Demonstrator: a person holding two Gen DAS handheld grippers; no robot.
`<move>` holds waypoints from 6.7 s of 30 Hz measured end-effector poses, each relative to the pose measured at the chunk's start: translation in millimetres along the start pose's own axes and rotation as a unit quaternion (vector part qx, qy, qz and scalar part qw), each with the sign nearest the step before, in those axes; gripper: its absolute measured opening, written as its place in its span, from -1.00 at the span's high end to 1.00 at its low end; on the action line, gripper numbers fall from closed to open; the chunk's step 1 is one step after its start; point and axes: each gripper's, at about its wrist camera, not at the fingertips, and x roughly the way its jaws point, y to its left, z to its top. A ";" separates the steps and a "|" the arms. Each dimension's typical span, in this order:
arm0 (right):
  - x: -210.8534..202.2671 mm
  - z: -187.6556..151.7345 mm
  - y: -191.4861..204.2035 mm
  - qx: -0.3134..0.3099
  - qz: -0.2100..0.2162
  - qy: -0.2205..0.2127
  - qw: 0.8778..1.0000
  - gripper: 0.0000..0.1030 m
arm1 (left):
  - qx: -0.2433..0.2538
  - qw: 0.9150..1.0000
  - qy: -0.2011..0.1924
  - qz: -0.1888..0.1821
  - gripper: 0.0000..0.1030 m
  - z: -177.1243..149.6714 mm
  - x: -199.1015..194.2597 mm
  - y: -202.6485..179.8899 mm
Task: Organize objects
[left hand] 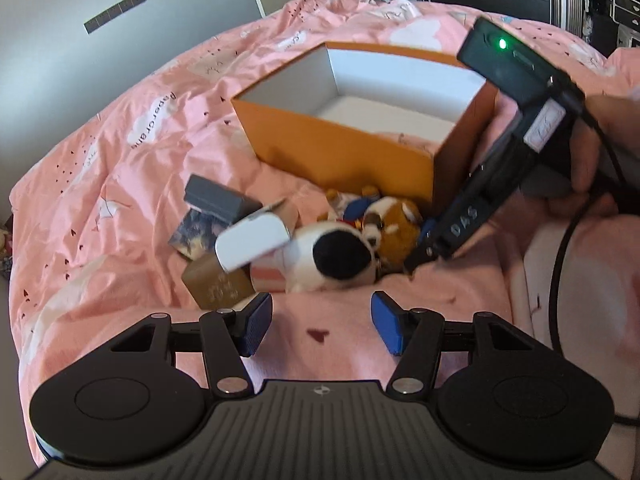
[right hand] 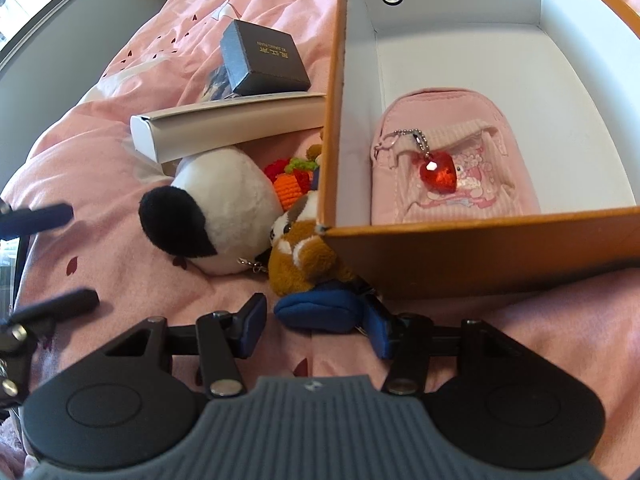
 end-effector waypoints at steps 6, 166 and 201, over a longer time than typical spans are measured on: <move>0.5 1.3 1.5 -0.002 -0.003 0.001 1.000 -0.06 | 0.010 1.000 -0.007 0.001 -0.31 -2.2 4.4 2.9; -9.4 5.0 -9.2 -0.003 0.025 -0.004 1.000 0.29 | -0.072 0.996 0.046 -0.021 -0.37 52.9 25.4 -2.6; -2.1 21.5 -31.6 0.080 0.090 0.021 0.992 -0.02 | -0.465 0.866 0.169 0.074 -0.65 47.2 125.7 48.3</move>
